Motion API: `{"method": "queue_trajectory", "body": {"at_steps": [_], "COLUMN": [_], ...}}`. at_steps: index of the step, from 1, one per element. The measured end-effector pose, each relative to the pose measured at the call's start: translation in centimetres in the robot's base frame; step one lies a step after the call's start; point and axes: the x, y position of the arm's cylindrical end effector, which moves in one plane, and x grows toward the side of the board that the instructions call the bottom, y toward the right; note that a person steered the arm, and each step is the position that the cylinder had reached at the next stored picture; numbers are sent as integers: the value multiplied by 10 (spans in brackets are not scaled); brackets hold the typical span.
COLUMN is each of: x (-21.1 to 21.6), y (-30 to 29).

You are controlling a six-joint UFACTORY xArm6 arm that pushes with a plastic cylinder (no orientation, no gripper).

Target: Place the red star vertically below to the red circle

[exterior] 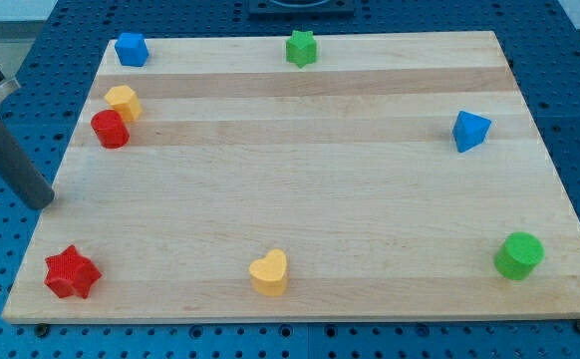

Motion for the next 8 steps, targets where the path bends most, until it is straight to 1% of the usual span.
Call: {"method": "queue_trajectory", "body": {"at_steps": [1,4,5,6,7,8], "x": [9,75,88,128,129,129], "y": [0,0,1,15,35,79]}}
